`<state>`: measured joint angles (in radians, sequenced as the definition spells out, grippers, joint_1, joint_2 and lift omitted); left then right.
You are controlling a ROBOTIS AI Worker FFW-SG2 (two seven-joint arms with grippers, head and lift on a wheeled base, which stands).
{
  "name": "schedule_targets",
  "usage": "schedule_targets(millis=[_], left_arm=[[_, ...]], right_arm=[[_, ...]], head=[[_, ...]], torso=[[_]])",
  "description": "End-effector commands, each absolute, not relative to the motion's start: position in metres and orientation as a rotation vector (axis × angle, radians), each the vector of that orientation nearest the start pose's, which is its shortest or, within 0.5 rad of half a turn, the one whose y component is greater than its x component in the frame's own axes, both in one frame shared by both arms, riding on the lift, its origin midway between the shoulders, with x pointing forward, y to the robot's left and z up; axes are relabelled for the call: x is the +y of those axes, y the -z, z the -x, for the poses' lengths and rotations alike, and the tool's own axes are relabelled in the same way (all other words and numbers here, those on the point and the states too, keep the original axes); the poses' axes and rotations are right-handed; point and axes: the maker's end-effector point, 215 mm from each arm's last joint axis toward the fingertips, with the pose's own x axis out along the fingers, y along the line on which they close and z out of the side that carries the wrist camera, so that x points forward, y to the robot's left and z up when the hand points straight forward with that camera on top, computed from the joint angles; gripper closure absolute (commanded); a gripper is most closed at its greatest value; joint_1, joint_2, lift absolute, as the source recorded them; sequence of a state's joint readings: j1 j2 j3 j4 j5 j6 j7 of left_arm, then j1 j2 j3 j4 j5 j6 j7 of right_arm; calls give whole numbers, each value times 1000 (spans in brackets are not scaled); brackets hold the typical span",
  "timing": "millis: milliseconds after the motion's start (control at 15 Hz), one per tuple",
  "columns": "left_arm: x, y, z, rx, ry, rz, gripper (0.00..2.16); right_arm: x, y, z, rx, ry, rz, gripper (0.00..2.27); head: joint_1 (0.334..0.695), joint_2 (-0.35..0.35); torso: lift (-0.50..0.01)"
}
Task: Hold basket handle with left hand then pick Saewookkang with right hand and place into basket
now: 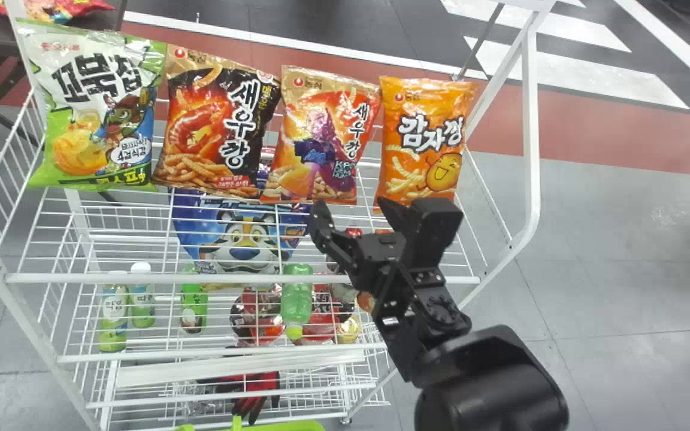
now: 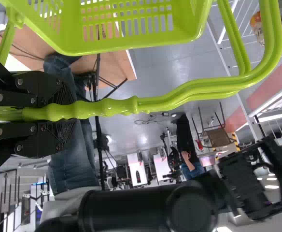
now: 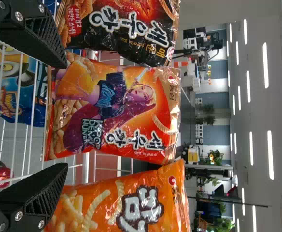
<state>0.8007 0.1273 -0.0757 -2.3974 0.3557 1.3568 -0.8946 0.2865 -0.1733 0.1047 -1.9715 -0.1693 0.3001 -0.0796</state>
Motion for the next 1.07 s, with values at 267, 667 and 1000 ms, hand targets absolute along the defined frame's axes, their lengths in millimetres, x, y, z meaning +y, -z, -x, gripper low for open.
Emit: schedule_targets(millis=[267, 667, 1000], left_arm=[[-3, 433, -83, 1209, 1074, 777, 1855], [-4, 437, -84, 1207, 1065, 781, 1855], [-5, 440, -86, 1197, 1063, 780, 1855]], right_arm=[[-200, 371, -560, 171, -95, 24, 83], [-205, 378, -592, 170, -86, 37, 83], [-201, 378, -605, 179, -127, 1, 147]], head=[[695, -350], [695, -349], [695, -343]], torso=[[-19], [-19], [-19]])
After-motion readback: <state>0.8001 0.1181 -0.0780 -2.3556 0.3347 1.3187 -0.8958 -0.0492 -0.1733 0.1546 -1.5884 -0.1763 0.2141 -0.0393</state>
